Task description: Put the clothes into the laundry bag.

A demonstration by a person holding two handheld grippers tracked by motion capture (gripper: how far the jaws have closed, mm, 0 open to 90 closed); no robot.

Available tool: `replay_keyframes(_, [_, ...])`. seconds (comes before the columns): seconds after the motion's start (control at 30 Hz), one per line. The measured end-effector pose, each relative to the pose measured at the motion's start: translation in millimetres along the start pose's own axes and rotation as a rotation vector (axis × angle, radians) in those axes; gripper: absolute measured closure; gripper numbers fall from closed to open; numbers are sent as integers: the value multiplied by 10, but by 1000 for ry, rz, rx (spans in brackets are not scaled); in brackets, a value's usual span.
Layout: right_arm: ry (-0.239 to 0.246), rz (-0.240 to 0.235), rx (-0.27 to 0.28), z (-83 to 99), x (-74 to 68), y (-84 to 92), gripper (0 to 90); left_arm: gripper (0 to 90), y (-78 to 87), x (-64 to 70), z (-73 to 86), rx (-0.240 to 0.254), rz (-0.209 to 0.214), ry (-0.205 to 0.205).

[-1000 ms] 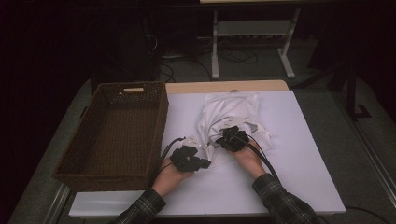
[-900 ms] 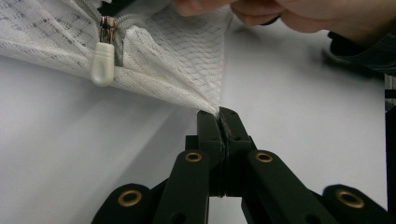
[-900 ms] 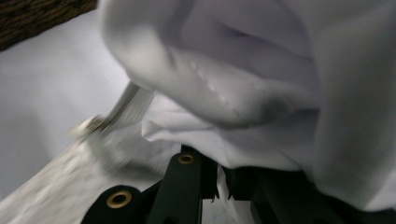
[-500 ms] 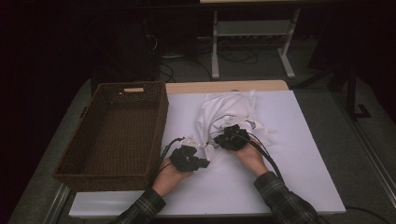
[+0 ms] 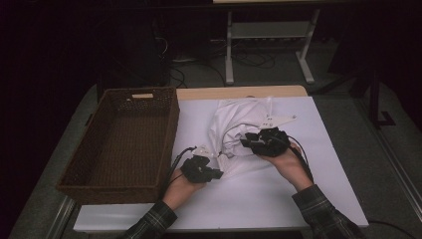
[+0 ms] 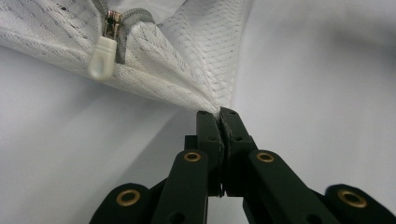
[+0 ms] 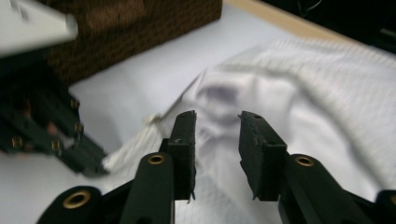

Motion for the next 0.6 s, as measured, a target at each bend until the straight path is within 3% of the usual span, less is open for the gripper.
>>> replay_keyframes(0.23, [3, 27, 3, -113, 117, -135, 798, 884, -6, 0, 2, -3, -1, -5])
replay_keyframes(0.3, [-3, 16, -18, -80, 148, -273, 856, 884, -6, 0, 3, -5, 0, -8])
replay_keyframes(0.6, [0, 2, -104, 40, 118, -612, 885, 886, 3, 7, 1, -1, -2, -8])
Point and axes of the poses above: each handheld gripper's, and its own axes: y roughly backward along the jaws, z roughly out of its underside, x roughly to its right, the point moved 1 cm from there along -y, roughly forward along the jaws, and after that the axes turned 10 degrees about y, right-handed, at the moved point
